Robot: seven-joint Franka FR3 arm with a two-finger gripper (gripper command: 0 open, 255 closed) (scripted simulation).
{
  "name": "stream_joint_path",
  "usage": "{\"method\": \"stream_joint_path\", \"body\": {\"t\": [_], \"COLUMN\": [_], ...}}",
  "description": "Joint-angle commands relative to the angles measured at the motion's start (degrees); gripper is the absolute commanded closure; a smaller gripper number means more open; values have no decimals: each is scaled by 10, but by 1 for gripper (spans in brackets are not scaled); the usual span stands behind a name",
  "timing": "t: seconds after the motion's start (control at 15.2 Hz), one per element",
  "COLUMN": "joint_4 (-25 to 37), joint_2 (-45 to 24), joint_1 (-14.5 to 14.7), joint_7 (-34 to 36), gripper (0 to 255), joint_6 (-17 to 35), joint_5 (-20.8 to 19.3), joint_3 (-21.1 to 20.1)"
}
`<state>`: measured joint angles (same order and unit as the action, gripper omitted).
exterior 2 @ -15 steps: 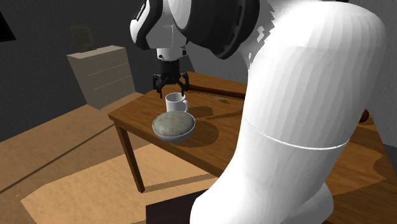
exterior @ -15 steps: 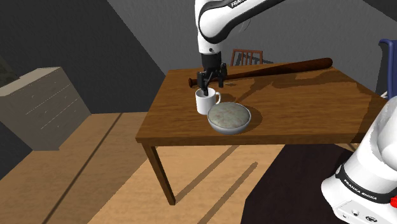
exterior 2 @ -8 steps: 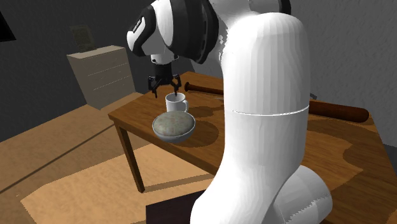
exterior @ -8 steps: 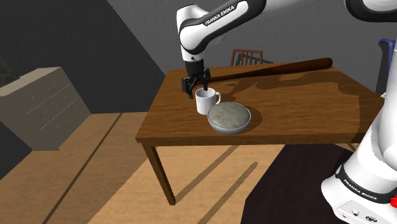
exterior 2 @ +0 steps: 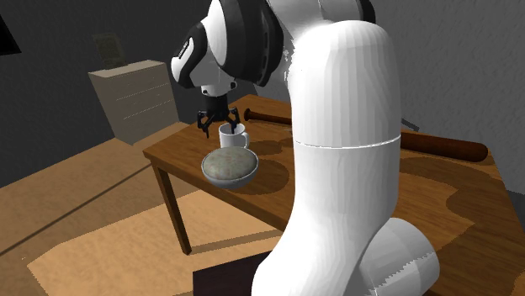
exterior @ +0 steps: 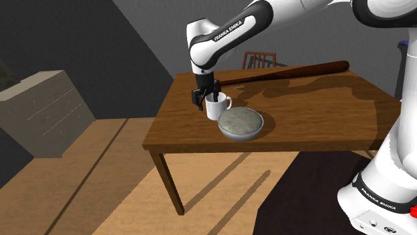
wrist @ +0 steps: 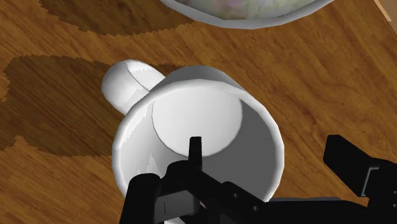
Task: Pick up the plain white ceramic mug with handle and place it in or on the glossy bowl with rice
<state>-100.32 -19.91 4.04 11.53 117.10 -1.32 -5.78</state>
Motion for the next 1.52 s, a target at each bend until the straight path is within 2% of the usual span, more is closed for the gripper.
{"method": "stream_joint_path", "body": {"t": [0.0, 0.4, 0.46, 1.06, 1.45], "joint_4": [-1, -1, -1, -1, 23], "joint_2": [-1, -1, -1, -1, 15], "joint_1": [0, 0, 0, 0, 0], "joint_7": [0, 0, 0, 0, -1], "gripper": [0, 0, 255, 255, 255], "joint_6": [2, 2, 2, 2, -38], "joint_5": [0, 0, 0, 0, 2], "joint_3": [0, 0, 0, 0, -1]}}
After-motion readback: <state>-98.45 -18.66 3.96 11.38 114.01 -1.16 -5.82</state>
